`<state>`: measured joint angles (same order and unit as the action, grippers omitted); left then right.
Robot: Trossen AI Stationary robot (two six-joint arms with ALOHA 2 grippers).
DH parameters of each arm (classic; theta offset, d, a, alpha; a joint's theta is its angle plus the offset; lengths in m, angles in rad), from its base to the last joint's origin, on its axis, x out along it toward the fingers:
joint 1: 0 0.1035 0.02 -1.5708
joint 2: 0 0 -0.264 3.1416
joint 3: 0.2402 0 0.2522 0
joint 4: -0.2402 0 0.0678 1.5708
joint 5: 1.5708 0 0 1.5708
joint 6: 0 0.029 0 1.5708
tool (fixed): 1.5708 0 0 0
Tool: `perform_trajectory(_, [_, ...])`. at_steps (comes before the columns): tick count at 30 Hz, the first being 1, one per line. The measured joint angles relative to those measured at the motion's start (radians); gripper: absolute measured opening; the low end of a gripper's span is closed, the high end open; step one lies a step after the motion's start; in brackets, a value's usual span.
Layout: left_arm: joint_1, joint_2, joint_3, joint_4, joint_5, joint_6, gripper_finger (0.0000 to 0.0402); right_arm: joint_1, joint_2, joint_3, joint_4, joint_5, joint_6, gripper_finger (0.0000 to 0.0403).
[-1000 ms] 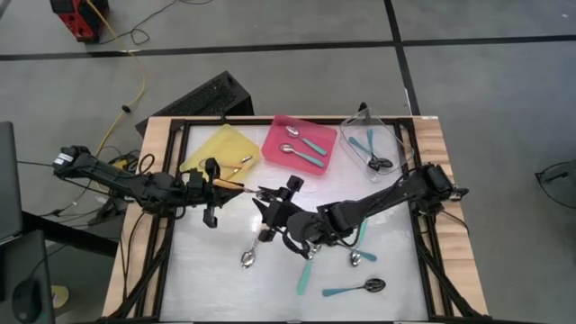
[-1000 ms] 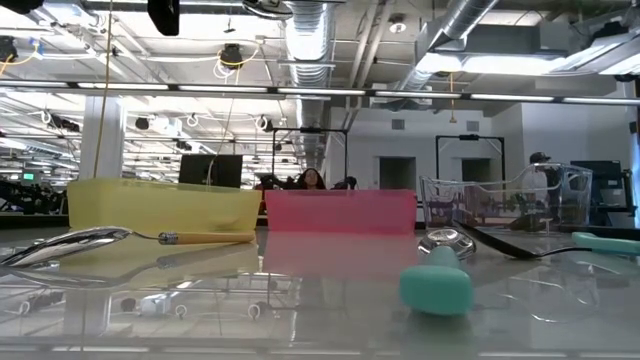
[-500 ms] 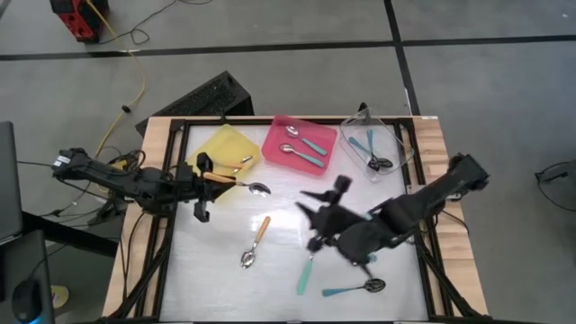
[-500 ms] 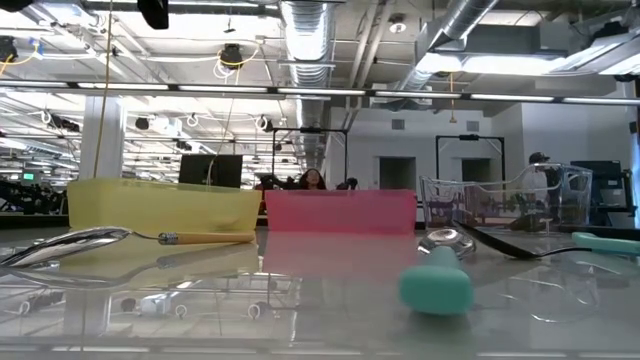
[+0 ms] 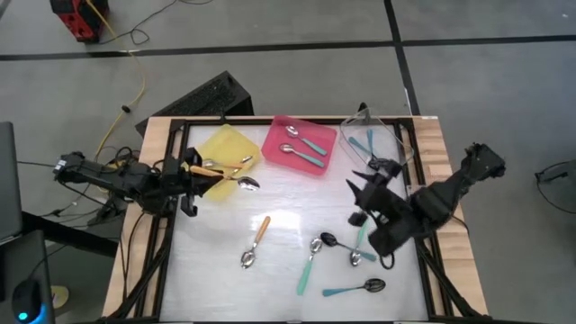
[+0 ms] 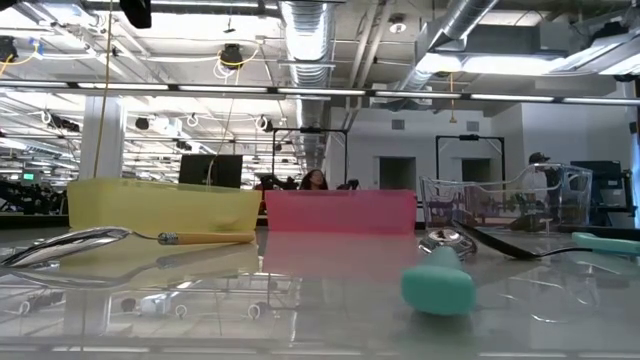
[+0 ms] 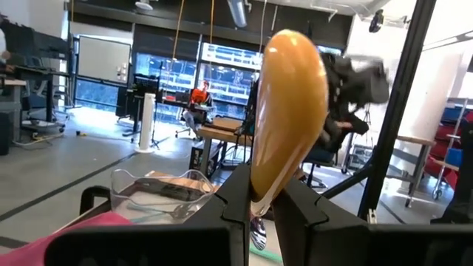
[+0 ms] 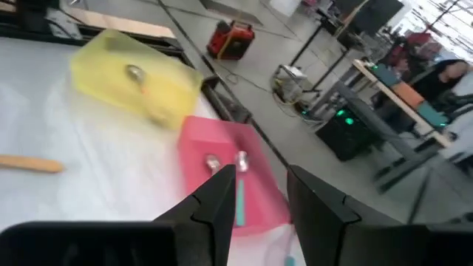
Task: Sort silverware by color (type)
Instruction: Put the yellow spoon into the yellow bin
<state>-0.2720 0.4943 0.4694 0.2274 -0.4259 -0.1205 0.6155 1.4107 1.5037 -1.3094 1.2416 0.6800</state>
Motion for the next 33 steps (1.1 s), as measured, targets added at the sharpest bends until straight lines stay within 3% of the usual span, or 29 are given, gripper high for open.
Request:
perform_trajectory(5, [0.000, -0.027, 0.000, -0.022, -0.005, -0.017, 0.0020, 0.064, -0.082, -0.252, 0.162, 0.013, 0.140, 0.0142])
perform_trajectory(10, [0.003, -0.039, 0.000, -0.047, -0.033, -0.018, 0.0021, 0.055, -0.103, -0.496, 0.676, -0.094, -0.013, 0.0135])
perform_trajectory(12, [0.013, -0.039, 0.000, -0.054, -0.031, -0.021, 0.0021, 0.033, -0.093, -0.575, 0.973, -0.229, -0.153, 0.0134])
perform_trajectory(15, [0.030, -0.039, 0.000, -0.071, -0.020, -0.042, 0.0021, -0.017, -0.042, -0.661, 1.458, -0.551, -0.387, 0.0134])
perform_trajectory(18, [0.052, -0.039, 0.000, -0.087, 0.017, -0.060, 0.0021, -0.058, 0.024, -0.679, 1.751, -0.766, -0.563, 0.0134])
perform_trajectory(21, [0.079, -0.039, 0.000, -0.101, 0.067, -0.092, 0.0021, -0.088, 0.048, -0.679, 1.850, -0.792, -0.657, 0.0133])
perform_trajectory(26, [0.128, -0.039, 0.001, -0.145, 0.134, -0.146, 0.0021, -0.136, 0.005, -0.679, 1.869, -0.822, -0.713, 0.0133])
perform_trajectory(33, [0.194, -0.039, 0.001, -0.224, 0.160, -0.163, 0.0021, -0.162, -0.109, -0.678, 1.754, -0.844, -0.753, 0.0133])
